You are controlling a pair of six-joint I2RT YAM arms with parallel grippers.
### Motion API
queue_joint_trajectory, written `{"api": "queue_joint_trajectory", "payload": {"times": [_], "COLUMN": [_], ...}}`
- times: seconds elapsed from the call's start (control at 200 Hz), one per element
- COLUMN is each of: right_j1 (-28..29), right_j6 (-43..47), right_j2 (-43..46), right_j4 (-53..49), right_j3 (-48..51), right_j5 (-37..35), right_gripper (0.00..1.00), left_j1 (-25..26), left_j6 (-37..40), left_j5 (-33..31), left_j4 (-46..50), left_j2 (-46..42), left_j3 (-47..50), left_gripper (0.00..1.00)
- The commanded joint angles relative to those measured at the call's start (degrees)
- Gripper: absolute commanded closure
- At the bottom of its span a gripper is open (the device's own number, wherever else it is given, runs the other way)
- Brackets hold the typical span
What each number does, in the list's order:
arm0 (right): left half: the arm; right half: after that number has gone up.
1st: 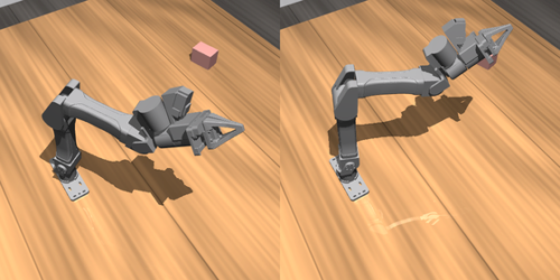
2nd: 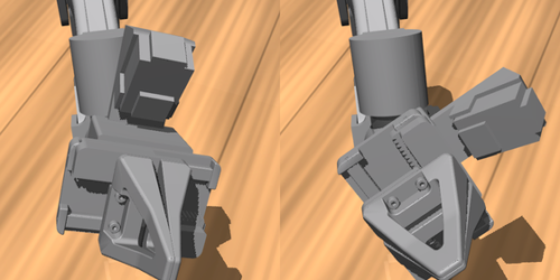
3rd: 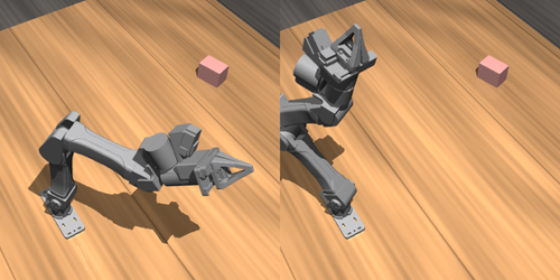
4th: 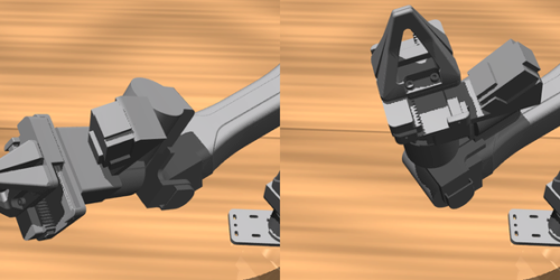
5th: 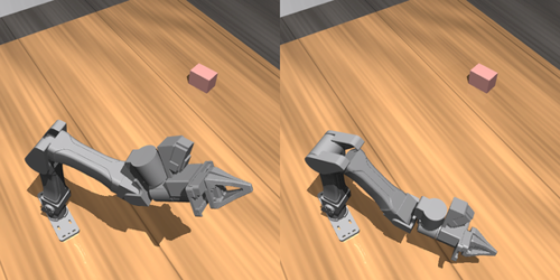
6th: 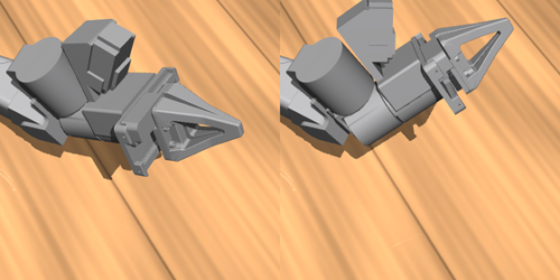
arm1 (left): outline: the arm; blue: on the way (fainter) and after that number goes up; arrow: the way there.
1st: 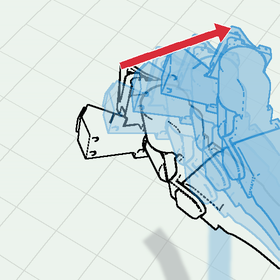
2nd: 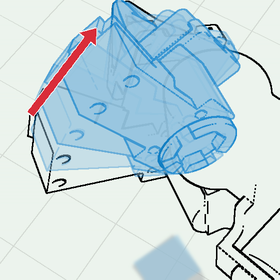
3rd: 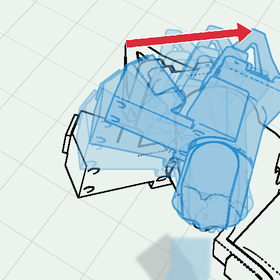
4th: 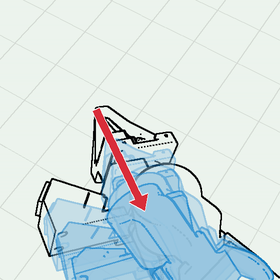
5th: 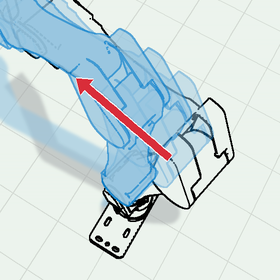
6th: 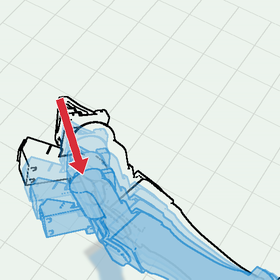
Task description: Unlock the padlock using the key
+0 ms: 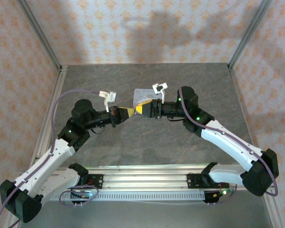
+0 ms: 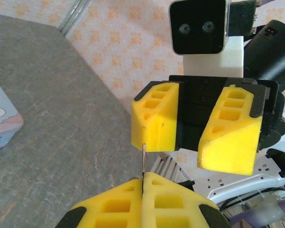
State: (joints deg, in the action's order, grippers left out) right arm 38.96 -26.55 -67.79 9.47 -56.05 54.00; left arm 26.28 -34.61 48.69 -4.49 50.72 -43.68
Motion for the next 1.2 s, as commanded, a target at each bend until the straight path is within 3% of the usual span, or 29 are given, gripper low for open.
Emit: {"api": "queue_joint_trajectory", "payload": {"times": [0.0, 0.25, 0.42, 0.49, 0.751, 0.826, 0.906, 1.031, 1.191], "right_j1": [0.40, 0.85, 1.12, 1.12, 1.12, 1.12, 1.12, 1.12, 1.04], "right_j6": [-0.35, -0.94, -0.72, -0.27, 7.09, 10.78, 13.93, 17.64, 15.99], "right_j2": [-0.90, -2.42, -2.53, -2.11, -0.26, -0.40, -1.47, -3.83, -4.04], "right_j4": [3.27, 3.62, 3.98, 3.89, -6.06, -11.04, -14.86, -17.47, -11.26], "right_j3": [-1.43, -1.96, -1.70, -1.46, -3.19, -4.59, -5.84, -8.36, -7.84], "right_j5": [2.29, 4.25, 3.93, 3.21, -2.49, -4.78, -7.19, -4.85, 2.40], "right_gripper": [0.63, 0.67, 0.94, 1.00, 1.00, 1.00, 1.00, 1.00, 1.00], "left_j1": [0.68, 1.22, 1.31, 1.34, 1.34, 1.32, 1.31, 1.31, 1.26], "left_j6": [-0.37, 0.16, 0.59, 0.77, 1.04, 1.12, 1.20, -0.07, -6.42], "left_j5": [3.41, 4.62, 4.06, 3.83, -0.59, -3.27, -6.25, -8.03, -5.81], "left_j4": [-2.45, -1.92, -0.93, -0.31, 2.80, 5.70, 9.74, 9.44, -3.42], "left_j2": [-0.53, -0.27, -0.26, -0.35, -1.06, -0.72, -0.45, -1.77, -2.69], "left_j3": [-1.77, -2.39, -2.55, -2.55, -1.88, -2.44, -3.38, -2.06, 3.34], "left_gripper": [1.00, 1.00, 1.00, 1.00, 1.00, 0.76, 0.62, 0.53, 0.48]}}
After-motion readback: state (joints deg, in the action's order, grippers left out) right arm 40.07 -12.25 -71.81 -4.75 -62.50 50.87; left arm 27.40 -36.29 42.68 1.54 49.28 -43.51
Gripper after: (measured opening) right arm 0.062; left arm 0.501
